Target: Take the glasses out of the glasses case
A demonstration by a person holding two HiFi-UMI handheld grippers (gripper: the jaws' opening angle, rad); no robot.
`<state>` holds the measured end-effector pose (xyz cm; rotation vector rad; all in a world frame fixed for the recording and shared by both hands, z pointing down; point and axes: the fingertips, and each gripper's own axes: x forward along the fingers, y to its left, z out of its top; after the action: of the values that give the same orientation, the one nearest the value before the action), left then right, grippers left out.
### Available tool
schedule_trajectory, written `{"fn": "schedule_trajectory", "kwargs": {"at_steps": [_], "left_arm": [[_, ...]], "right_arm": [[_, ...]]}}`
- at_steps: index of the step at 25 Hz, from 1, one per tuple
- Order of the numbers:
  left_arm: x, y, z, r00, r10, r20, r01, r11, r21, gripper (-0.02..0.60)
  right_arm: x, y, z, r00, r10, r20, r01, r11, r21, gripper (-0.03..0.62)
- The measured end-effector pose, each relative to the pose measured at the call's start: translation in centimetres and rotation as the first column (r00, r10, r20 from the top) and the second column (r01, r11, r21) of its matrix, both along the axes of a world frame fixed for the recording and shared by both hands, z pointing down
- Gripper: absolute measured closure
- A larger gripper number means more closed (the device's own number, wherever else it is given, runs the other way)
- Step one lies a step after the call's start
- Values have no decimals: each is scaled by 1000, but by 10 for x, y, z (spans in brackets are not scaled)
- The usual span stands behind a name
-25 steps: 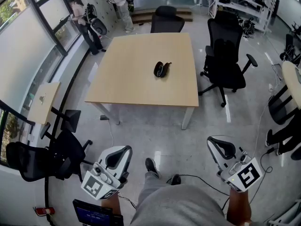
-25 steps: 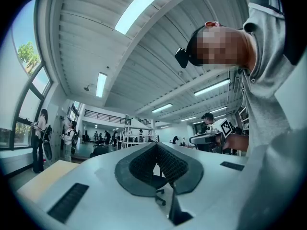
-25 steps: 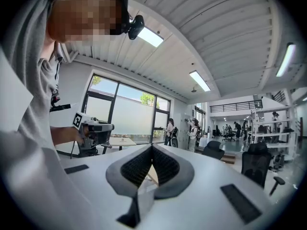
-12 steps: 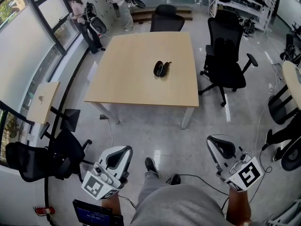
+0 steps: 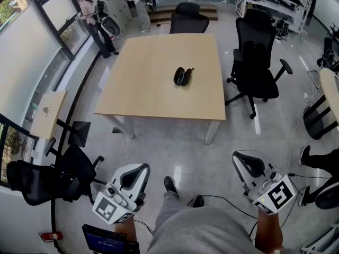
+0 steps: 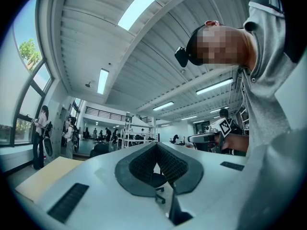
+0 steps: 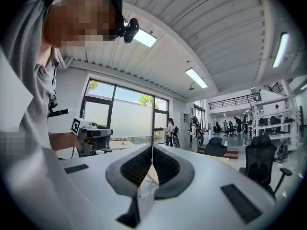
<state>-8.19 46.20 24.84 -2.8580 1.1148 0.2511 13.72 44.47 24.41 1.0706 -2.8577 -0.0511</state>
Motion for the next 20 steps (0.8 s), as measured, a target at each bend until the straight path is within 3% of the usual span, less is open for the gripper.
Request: {"fn": "schedule_trajectory", "kwargs": {"at_steps": [14,20], "left_arm": [[-14,-41,3,1000,-10,8,10,1000,-18,574],[-40,-80,6,1000,-4,9,4,1000,-26,575]], "right_arm": [[-11,-46,7,1000,3,3,-2,1000,-25,585],[-35,-82,9,1000,23,14,-22,999,-29,585]]}}
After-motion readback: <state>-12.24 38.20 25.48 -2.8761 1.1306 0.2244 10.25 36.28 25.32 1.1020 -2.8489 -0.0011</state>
